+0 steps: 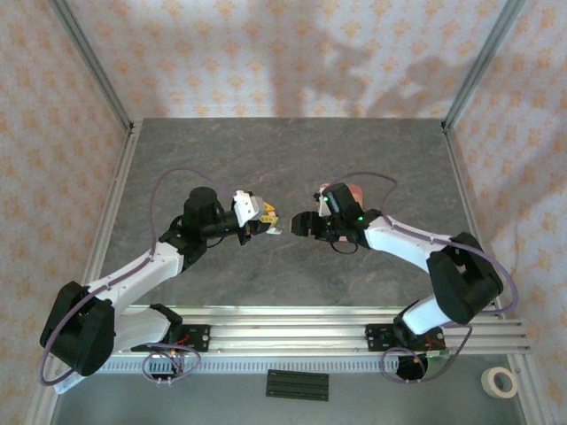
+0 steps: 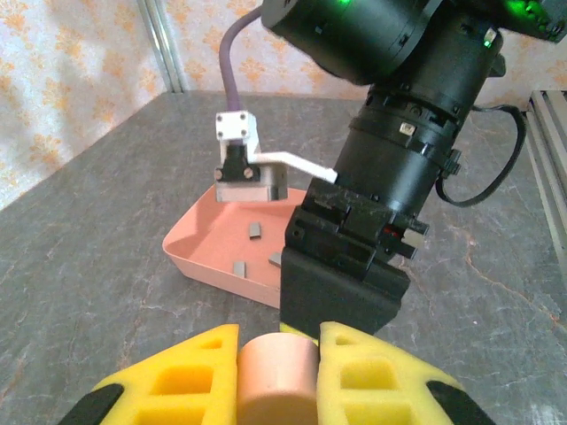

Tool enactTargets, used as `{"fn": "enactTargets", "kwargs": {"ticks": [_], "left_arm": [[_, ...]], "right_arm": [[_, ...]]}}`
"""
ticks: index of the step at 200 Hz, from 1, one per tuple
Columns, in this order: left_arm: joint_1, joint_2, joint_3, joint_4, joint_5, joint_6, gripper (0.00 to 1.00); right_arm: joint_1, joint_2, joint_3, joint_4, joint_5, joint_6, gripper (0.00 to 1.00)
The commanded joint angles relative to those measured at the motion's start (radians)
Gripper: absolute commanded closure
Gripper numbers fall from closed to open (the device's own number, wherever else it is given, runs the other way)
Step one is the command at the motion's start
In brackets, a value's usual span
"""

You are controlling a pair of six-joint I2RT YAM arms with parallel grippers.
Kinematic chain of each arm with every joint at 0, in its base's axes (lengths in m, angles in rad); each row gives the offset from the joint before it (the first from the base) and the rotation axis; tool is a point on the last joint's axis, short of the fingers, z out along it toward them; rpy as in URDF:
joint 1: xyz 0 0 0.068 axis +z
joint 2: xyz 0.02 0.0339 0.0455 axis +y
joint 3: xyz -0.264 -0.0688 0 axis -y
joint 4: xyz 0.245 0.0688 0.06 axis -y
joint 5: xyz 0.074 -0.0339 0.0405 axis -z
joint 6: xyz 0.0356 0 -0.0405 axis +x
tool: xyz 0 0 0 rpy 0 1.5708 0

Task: Load the staples into the stapler

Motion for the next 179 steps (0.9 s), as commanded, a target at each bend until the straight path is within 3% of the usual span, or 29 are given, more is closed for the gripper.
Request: {"fn": "enactTargets", "kwargs": {"ticks": [1, 22, 58, 78, 149, 179], "left_arm": [[-0.006, -0.016, 0.038, 0.039, 0.015, 0.02, 1.0], [-0.006, -0.014, 0.043, 0.044, 0.026, 0.019, 1.0], [-0.009, 0.001, 0.052, 0.055, 0.073, 0.027, 1.0], [-0.012, 0.01, 0.054, 0.066, 0.094, 0.03, 1.0], [-0.024, 0.015, 0.066, 0.064, 0.157, 0.08, 1.0], [-0.028, 0.023, 0.075, 0.066, 0.176, 0.078, 1.0]], "right_arm": [[-0.005, -0.131, -0.015, 0.039, 0.083, -0.064, 0.26], [-0.005, -0.237, -0.039, 0.062, 0.13, -0.165, 0.16], [-0.005, -0.369, -0.083, 0.12, 0.152, -0.448, 0.13], [-0.005, -0.378, -0.075, 0.098, 0.077, -0.652, 0.13], [0.008, -0.301, 0.001, 0.056, -0.141, -1.074, 0.28], [0.012, -0.256, 0.017, 0.083, -0.21, -1.112, 0.29]]}}
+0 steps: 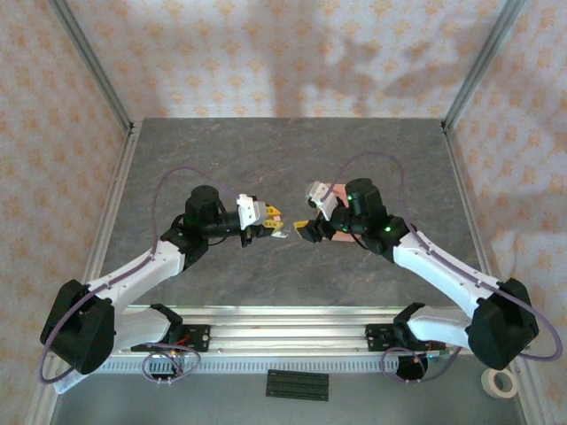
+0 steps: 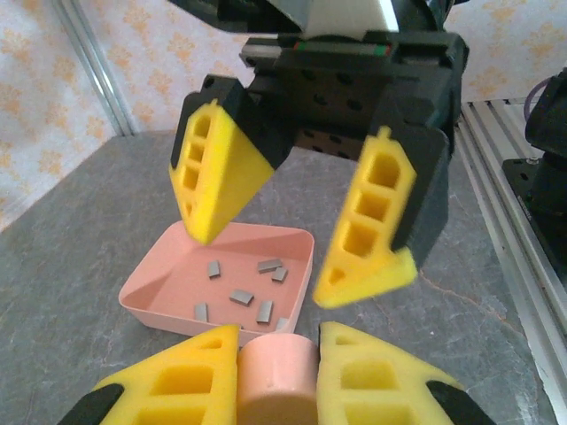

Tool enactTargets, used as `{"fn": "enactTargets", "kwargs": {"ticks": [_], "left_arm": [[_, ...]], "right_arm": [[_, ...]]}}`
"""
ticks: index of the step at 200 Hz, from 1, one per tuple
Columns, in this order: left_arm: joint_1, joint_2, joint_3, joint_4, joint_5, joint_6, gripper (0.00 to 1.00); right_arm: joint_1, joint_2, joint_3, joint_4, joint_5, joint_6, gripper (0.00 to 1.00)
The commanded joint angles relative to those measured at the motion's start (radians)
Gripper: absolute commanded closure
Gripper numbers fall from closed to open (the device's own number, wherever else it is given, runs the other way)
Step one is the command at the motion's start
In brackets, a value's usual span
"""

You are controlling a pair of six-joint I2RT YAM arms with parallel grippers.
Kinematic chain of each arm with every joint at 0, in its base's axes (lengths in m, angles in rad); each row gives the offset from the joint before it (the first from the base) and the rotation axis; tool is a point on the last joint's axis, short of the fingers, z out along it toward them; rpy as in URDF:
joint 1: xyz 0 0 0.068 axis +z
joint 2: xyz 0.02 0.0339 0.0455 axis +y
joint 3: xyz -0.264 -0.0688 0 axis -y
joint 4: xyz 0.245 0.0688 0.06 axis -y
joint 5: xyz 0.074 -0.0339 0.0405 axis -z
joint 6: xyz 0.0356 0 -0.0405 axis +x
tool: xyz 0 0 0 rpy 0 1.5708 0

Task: Load the staples into the stapler

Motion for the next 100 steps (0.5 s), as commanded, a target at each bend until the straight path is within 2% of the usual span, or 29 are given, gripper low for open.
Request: {"fn": "enactTargets", "kwargs": {"ticks": [1, 100], "left_arm": [[-0.009, 0.009, 0.048, 0.052, 0.047, 0.024, 1.0], [-0.032, 0.064, 0.072, 0.149, 0.075, -0.029, 1.0]], "right_arm": [[0.008, 0.036, 0.043, 0.031, -0.098, -0.113, 0.29], [0.011, 0.138, 0.094, 0.039, -0.304, -0.155, 0.32]]}}
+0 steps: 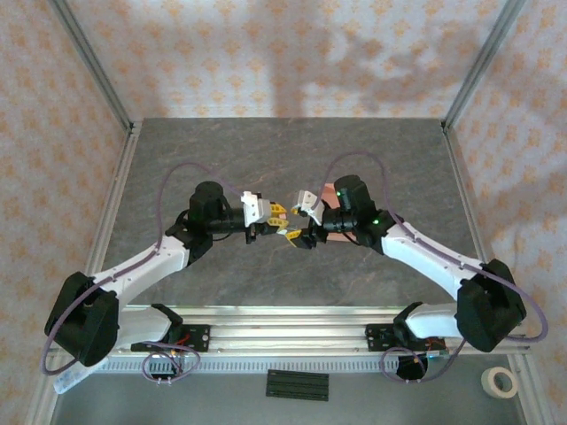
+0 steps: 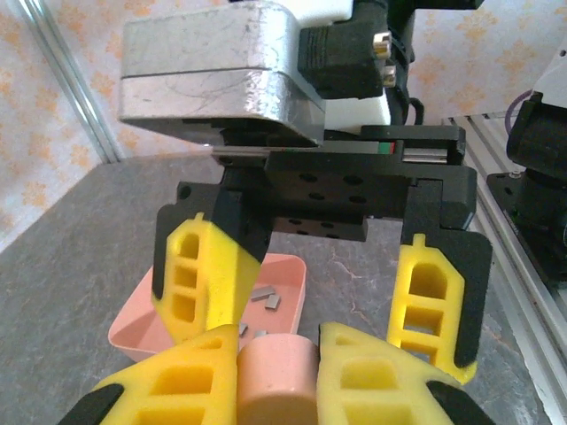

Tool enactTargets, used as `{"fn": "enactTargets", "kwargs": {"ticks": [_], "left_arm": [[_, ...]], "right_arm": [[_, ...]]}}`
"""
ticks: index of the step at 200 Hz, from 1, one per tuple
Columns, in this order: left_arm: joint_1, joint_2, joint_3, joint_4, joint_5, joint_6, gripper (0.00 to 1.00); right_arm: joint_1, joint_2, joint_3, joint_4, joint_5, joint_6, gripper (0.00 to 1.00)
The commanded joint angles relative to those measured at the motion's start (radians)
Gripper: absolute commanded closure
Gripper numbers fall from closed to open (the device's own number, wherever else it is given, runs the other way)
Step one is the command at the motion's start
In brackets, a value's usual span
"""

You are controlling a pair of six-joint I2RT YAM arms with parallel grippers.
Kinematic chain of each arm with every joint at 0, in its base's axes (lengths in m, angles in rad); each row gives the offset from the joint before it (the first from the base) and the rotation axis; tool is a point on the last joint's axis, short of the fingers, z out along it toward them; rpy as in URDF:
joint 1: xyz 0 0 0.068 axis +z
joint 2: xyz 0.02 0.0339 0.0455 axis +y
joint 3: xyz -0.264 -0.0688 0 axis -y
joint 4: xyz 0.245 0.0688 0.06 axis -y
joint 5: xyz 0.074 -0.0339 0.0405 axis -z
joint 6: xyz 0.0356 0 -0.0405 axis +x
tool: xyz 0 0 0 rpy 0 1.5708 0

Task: Load the staples into the stapler

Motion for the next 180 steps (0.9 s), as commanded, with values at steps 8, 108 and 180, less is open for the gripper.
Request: {"fn": "enactTargets", "kwargs": {"ticks": [8, 108, 180], "left_arm": [[-0.013, 0.017, 0.036, 0.103, 0.032, -0.03, 1.0], [-0.022, 0.043, 0.04, 0.197, 0.039, -0.099, 1.0], [-0.022, -0.016, 0.012, 0.191, -0.28, -0.304, 0.6]], "right_arm": [[0.006, 0.022, 0.047, 0.031, -0.098, -0.025, 0.33], [0.006, 0.038, 0.046, 0.021, -0.119, -0.046, 0.65], [0.006, -0.025, -0.034, 0.14, 0.069, 0.131, 0.82]]}}
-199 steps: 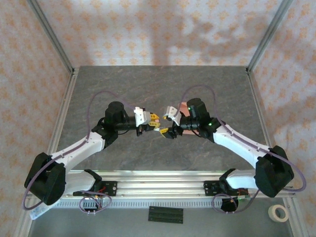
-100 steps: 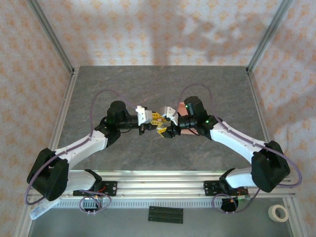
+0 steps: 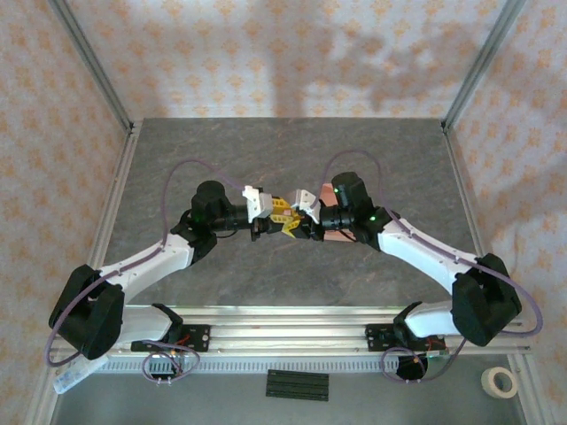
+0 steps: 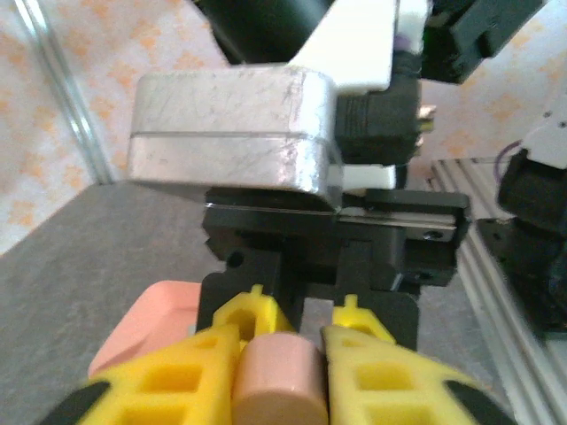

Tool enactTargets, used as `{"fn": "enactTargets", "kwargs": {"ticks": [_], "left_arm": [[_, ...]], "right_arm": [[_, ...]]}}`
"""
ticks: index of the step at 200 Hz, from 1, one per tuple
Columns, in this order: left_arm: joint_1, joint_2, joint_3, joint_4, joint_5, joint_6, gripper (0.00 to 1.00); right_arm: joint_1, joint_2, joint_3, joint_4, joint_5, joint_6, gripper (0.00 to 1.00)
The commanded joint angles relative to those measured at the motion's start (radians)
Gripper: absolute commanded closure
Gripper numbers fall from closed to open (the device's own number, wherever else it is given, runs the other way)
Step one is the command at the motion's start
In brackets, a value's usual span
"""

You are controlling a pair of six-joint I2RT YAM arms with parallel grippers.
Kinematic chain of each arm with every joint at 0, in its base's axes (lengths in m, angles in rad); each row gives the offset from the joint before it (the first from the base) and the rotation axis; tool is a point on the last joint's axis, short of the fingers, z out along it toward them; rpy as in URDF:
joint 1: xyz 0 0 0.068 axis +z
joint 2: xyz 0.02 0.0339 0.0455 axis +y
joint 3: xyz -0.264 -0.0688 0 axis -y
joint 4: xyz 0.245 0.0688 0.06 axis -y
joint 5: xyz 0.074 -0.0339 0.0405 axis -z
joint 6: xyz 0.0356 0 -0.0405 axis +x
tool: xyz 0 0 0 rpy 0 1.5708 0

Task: Load the staples into the stapler

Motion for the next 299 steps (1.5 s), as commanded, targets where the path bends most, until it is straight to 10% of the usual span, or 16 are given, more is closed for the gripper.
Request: {"fn": "enactTargets", "kwargs": {"ticks": [1, 48, 120, 176, 299], "left_arm": [[-0.002, -0.053, 0.01, 0.043, -0.25, -0.148, 0.59], [-0.001, -0.111, 0.092, -0.335, -0.665, -0.268, 0.35], [0.003, -0.154, 0.03, -0.496, -1.12, -0.5, 0.32], [0.004, -0.093, 0.048, -0.597, -1.14, -0.61, 0.32], [0.005, 0.007, 0.105, -0.676, -1.105, -0.64, 0.32]], "right_arm": [[0.006, -0.049, -0.044, 0.096, 0.114, 0.143, 0.82], [0.015, -0.024, -0.04, 0.147, 0.451, 0.68, 0.87], [0.141, 0.227, 0.175, -0.161, 0.881, 1.19, 0.87], [0.143, 0.493, 0.419, -0.47, 1.03, 1.359, 0.87], [0.143, 0.696, 0.582, -0.579, 1.003, 1.321, 0.79]]}}
